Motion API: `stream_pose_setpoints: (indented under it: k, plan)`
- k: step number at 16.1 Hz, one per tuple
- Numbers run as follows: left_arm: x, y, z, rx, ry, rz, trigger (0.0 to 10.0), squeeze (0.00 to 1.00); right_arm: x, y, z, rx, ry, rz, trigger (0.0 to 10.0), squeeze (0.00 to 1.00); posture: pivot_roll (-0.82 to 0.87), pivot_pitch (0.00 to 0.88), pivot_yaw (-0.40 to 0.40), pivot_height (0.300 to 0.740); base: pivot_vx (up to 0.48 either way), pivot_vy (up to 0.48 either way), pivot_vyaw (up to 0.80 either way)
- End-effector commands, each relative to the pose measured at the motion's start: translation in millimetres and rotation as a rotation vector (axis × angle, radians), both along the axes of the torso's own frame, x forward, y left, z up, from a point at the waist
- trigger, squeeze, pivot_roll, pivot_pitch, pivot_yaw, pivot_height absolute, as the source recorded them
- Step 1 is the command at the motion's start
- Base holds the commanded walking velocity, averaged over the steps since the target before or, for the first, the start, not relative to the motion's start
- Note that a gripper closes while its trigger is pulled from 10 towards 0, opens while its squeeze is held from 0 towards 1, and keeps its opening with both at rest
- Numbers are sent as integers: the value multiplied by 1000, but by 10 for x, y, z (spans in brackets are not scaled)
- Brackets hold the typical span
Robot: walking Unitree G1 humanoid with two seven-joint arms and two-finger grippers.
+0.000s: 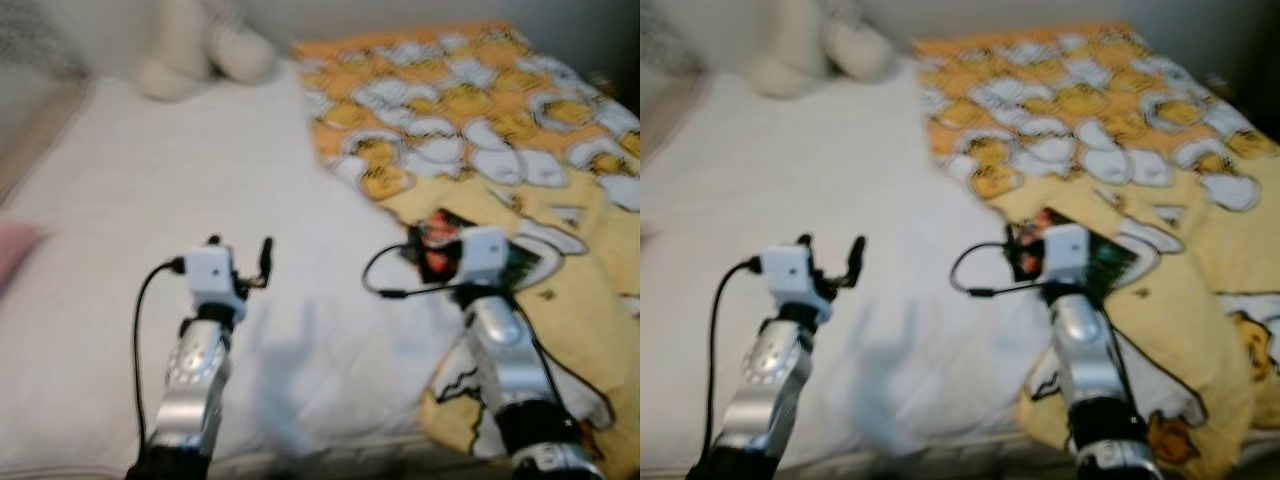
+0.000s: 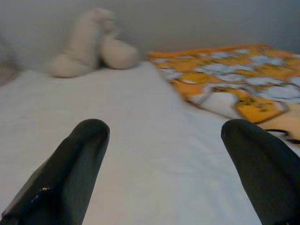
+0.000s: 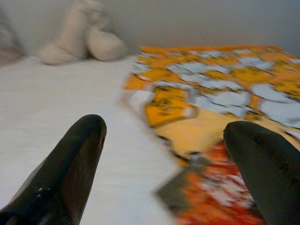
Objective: Clean up the room
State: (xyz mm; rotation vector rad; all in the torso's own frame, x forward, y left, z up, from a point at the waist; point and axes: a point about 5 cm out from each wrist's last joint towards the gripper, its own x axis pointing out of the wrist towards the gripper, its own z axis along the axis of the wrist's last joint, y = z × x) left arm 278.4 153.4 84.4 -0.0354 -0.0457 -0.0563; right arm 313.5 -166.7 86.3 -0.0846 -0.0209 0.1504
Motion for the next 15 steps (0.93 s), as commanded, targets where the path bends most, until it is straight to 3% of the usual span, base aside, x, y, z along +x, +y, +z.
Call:
stream_pose_setpoints:
  k: [1,3,15]
  plan:
    - [12,6,17,6,-3,4,10000,0,0,-35,-2,-5,5,-2,10000,0,-146,0,130,740,0,0,0]
    - [2,-12,14,15,-3,-15,10000,0,-5,-31,-15,-4,9,0,10000,0,-145,0,131,740,0,0,0]
    - [-10,-76,8,28,6,-61,10000,0,-31,-33,-35,-5,11,-7,10000,0,-150,0,136,740,0,-476,0]
